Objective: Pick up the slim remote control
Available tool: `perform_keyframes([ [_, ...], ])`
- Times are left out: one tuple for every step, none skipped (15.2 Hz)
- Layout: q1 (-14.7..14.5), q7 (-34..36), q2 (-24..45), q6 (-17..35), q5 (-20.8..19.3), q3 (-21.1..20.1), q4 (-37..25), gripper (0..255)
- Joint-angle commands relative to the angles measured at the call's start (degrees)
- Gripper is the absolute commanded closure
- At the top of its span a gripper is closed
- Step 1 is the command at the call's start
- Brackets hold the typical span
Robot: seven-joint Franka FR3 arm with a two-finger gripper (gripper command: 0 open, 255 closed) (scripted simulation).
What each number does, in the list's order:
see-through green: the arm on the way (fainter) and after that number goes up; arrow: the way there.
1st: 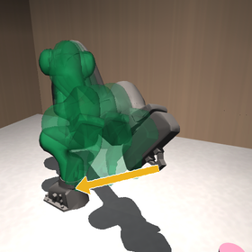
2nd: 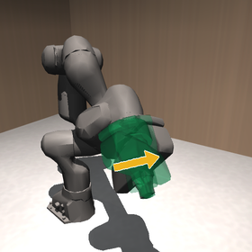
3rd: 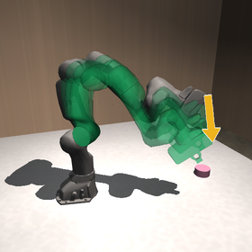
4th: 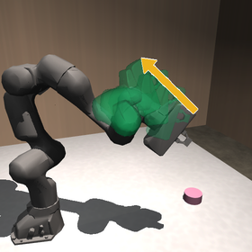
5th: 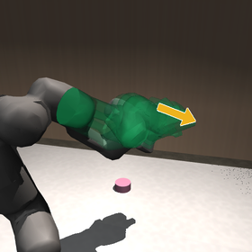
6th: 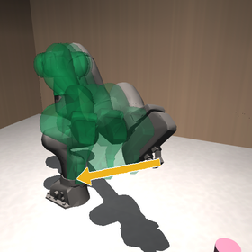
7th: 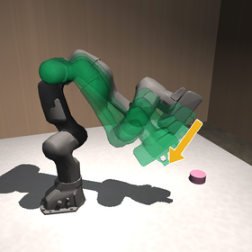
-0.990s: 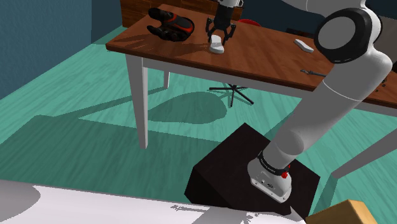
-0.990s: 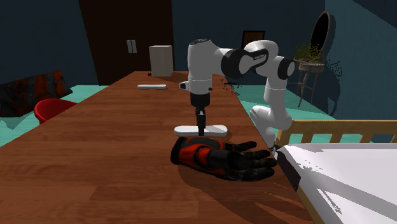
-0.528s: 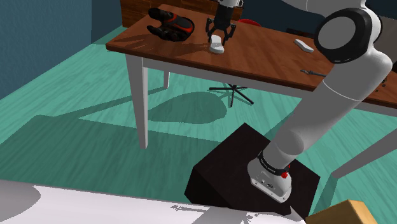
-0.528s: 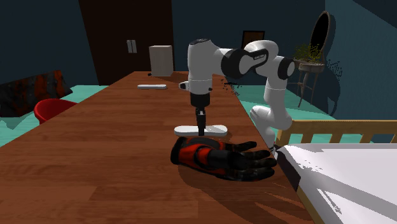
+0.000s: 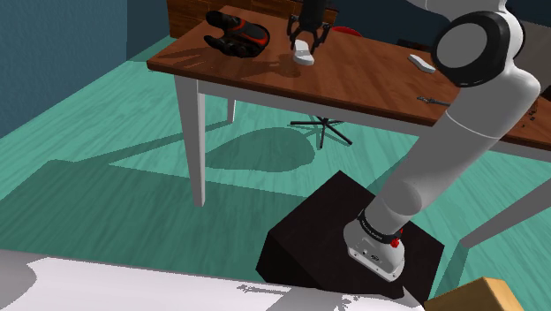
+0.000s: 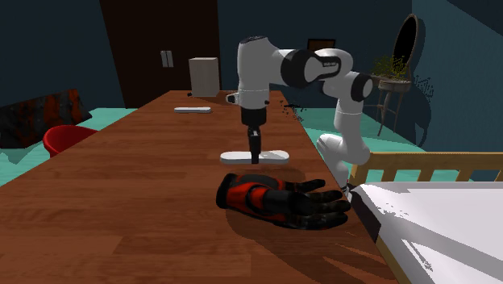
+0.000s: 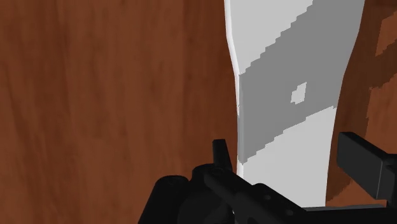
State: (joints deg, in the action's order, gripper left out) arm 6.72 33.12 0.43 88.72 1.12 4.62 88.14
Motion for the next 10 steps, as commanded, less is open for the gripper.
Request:
perform_keyframes([
  [0.1, -0.1, 0.4, -1.7, 0.0, 0.1, -2.1, 255],
  [0.1, -0.1, 0.7, -2.6, 0.1, 0.1, -3.3, 255],
  [0.1, -0.1, 1.0, -3.5, 0.1, 0.1, -4.5, 255],
  [0.1, -0.1, 1.3, -4.4, 0.1, 0.1, -5.7, 255],
  [0.1, -0.1, 1.7, -5.3, 0.2, 0.1, -7.0, 255],
  [0.1, -0.1, 2.1, -6.2, 0.2, 0.1, -8.3, 255],
  [0.2, -0.1, 2.5, -7.1, 0.2, 0.1, -9.6, 255],
  [0.2, -0.1, 2.9, -8.1, 0.3, 0.2, -11.0, 255],
  [0.2, -0.1, 3.0, -8.2, 0.3, 0.2, -11.2, 255],
  [0.2, -0.1, 3.0, -8.2, 0.3, 0.2, -11.2, 255],
])
